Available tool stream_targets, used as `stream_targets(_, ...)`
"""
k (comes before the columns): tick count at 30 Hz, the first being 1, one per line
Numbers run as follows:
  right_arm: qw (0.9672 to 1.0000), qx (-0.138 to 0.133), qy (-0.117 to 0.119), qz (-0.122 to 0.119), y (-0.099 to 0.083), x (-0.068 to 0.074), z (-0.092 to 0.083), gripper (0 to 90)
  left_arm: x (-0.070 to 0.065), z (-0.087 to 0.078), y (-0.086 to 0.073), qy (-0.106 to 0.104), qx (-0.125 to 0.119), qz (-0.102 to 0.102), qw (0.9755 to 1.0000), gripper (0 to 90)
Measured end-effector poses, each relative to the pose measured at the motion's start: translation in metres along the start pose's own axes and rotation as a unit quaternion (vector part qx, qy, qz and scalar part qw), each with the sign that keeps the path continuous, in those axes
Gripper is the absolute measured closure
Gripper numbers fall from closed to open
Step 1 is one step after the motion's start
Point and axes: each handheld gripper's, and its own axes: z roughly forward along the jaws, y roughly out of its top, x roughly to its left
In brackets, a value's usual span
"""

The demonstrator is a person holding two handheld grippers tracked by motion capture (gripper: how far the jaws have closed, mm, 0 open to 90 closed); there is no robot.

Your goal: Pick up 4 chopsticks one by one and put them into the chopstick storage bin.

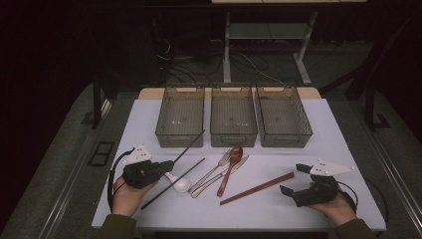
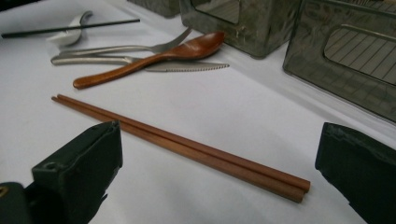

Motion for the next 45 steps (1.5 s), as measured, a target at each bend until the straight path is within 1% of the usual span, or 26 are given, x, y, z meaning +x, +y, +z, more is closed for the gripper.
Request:
stream_targets(3,0.9999,-0.011,0.007,0.010,0.001,0.000,0.002,0.8,0.004,0.000,0.003,0.001,-0.007,-0.007,0.9999,85.1)
stream_targets(4,0.9999,-0.010,0.009,0.011,0.001,0.000,0.003,0.8,0.005,0.001,0.004,0.001,-0.008,-0.008,0.9999,85.1)
stream_targets(5,0.9999,-0.007,0.007,0.005,0.001,0.000,0.005,0.8,0.007,0.001,0.005,0.002,-0.008,-0.009,0.9999,85.1)
stream_targets(7,0.9999,-0.002,0.006,0.009,0.001,-0.002,0.007,0.8,0.009,0.001,0.007,0.005,-0.009,-0.012,0.9999,85.1)
stream_targets(9,0.9999,-0.004,0.007,0.014,0.001,-0.002,0.007,0.8,0.011,0.001,0.010,0.006,-0.012,-0.016,0.9998,85.1)
stream_targets(14,0.9998,-0.008,0.010,0.014,0.002,-0.003,0.007,0.8,0.016,0.004,0.017,0.007,-0.018,-0.020,0.9996,85.1)
stream_targets(20,0.9997,-0.013,0.007,0.018,0.002,-0.006,0.007,0.8,0.020,0.009,0.024,0.013,-0.022,-0.020,0.9995,85.1)
stream_targets(22,0.9998,-0.011,0.005,0.017,0.002,-0.007,0.008,0.8,0.021,0.010,0.025,0.012,-0.027,-0.026,0.9992,85.1)
stream_targets(23,0.9998,-0.011,0.005,0.017,0.002,-0.006,0.008,0.8,0.022,0.011,0.026,0.015,-0.029,-0.029,0.9991,85.1)
stream_targets(25,0.9998,-0.011,0.003,0.016,0.002,-0.006,0.008,0.8,0.023,0.013,0.028,0.014,-0.030,-0.029,0.9990,85.1)
stream_targets(29,0.9998,-0.010,0.002,0.018,0.002,-0.006,0.007,0.8,0.025,0.014,0.033,0.015,-0.039,-0.039,0.9984,85.1)
stream_targets(33,0.9998,-0.009,0.000,0.020,0.001,-0.007,0.006,0.8,0.027,0.017,0.038,0.017,-0.042,-0.042,0.9981,85.1)
stream_targets(35,0.9998,-0.011,-0.001,0.018,0.001,-0.007,0.005,0.8,0.029,0.019,0.041,0.015,-0.047,-0.047,0.9977,85.1)
stream_targets(38,0.9998,-0.013,-0.002,0.016,0.001,-0.007,0.004,0.8,0.032,0.023,0.045,0.015,-0.050,-0.049,0.9975,85.1)
stream_targets(39,0.9998,-0.012,-0.001,0.016,0.000,-0.007,0.004,0.8,0.033,0.024,0.046,0.016,-0.054,-0.051,0.9971,85.1)
stream_targets(42,0.9998,-0.012,-0.002,0.016,0.000,-0.007,0.003,0.8,0.037,0.029,0.051,0.025,-0.049,-0.049,0.9973,85.1)
stream_targets(45,0.9998,-0.014,-0.002,0.015,0.000,-0.006,0.003,0.8,0.041,0.032,0.056,0.030,-0.050,-0.049,0.9971,85.1)
